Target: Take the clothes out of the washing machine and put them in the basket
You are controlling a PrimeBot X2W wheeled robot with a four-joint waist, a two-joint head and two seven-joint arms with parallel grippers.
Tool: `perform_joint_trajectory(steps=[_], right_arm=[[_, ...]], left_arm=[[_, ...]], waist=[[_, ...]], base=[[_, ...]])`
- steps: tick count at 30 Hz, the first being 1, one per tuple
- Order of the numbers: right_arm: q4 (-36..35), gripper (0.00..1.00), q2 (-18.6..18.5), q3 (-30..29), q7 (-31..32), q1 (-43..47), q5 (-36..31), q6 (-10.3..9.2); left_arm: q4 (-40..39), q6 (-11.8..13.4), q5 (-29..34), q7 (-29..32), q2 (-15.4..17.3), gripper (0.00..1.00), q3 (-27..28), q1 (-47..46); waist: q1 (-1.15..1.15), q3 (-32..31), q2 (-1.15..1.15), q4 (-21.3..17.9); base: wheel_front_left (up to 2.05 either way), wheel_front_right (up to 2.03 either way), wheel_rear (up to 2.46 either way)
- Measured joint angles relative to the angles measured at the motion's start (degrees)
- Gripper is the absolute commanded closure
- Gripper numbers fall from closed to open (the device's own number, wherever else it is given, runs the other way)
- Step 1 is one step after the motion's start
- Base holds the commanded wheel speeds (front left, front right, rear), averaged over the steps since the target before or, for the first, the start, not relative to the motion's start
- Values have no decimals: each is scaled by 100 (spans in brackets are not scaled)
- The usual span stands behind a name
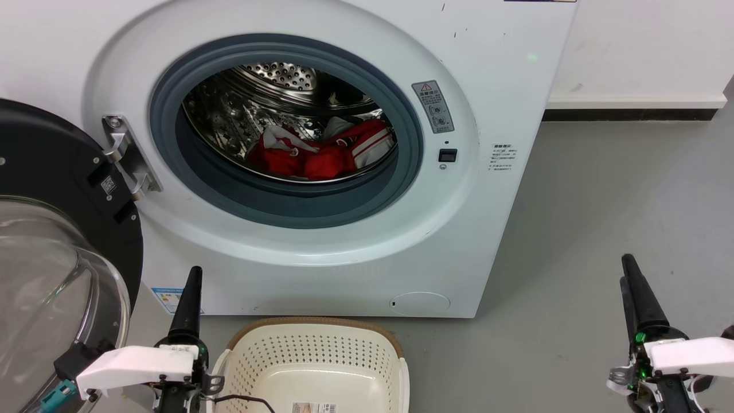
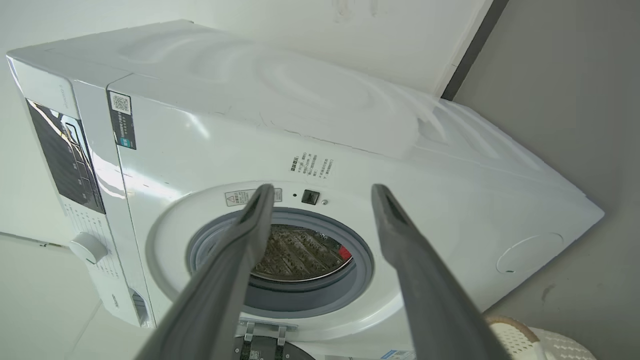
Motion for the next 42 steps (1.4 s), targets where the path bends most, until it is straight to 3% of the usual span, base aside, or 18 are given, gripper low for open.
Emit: perform_joint_trajectory(steps=[11, 21, 42], right_arm=[[-495, 0, 3, 140, -259, 130, -1570, 0], [-730, 0, 3, 267, -465, 249, -2944, 0], [-1072, 0, 3, 293, -842, 477, -4752, 0]], left_arm=[[-319, 356, 1366, -256, 1, 0, -213, 48], [-510, 522, 2352, -469, 1, 0, -347, 134], [-702, 730, 4050, -843, 3, 0, -530, 314]], waist=[[0, 24, 0, 6], [0, 33, 0, 6], [0, 33, 0, 25]], base=[[0, 0, 0], [0, 0, 0], [0, 0, 0]])
